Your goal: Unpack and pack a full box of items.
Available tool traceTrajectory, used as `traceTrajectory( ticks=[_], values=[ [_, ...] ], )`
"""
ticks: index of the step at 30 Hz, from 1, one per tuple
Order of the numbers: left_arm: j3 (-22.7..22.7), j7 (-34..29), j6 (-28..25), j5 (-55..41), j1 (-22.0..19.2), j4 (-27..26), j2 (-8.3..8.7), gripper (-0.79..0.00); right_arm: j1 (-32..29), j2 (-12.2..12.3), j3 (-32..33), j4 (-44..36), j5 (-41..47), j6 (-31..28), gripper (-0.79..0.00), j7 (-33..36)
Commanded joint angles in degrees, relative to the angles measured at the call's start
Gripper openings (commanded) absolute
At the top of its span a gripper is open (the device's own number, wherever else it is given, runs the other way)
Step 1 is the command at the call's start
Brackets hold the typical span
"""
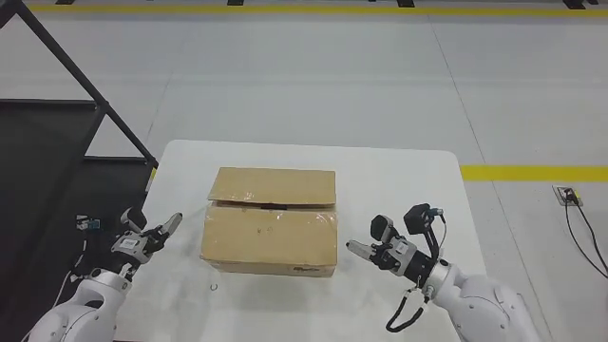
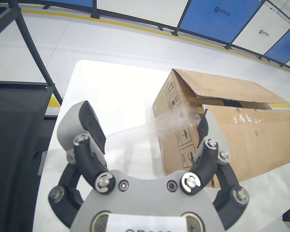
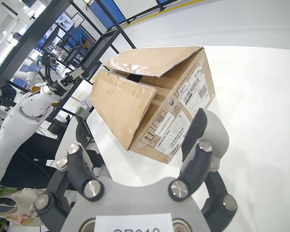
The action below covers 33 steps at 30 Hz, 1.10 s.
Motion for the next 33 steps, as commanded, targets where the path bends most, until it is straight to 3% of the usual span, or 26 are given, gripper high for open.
traceTrajectory(
  ticks=[1, 4, 11, 18, 26, 33],
  values=[
    [0.15, -0.21, 0.16, -0.31, 0.01, 0.09, -0.02, 0.0, -0.08, -0.05, -0.19, 0.01, 0.91, -0.2, 0.0, -0.26],
    [1.4, -3.76, 1.83, -4.39, -1.64, -0.27, -0.15, 0.0, 2.22, -0.33, -2.01, 3.02, 6.71, -2.42, 0.0, 0.71],
    [0.56, -14.16, -0.4, -13.52, -5.04, 0.59, 0.43, 0.0, 11.29, -1.12, -6.57, 13.83, 21.42, -9.87, 0.0, 5.59],
    [-1.51, -23.79, -5.74, -24.84, -6.73, 3.0, 1.34, 0.0, 16.87, -1.67, -9.53, 20.55, 22.73, -9.92, 0.0, 7.23],
    [-2.03, -25.46, -6.75, -26.07, -6.32, 3.12, 1.61, 0.0, 19.89, -2.27, -12.67, 26.29, 28.99, -12.21, 0.0, 10.96],
    [-1.0, -24.15, -5.55, -25.47, -5.43, 2.28, 1.63, 0.0, 19.37, -2.01, -13.19, 26.35, 38.3, -20.39, 0.0, 16.78]
  ],
)
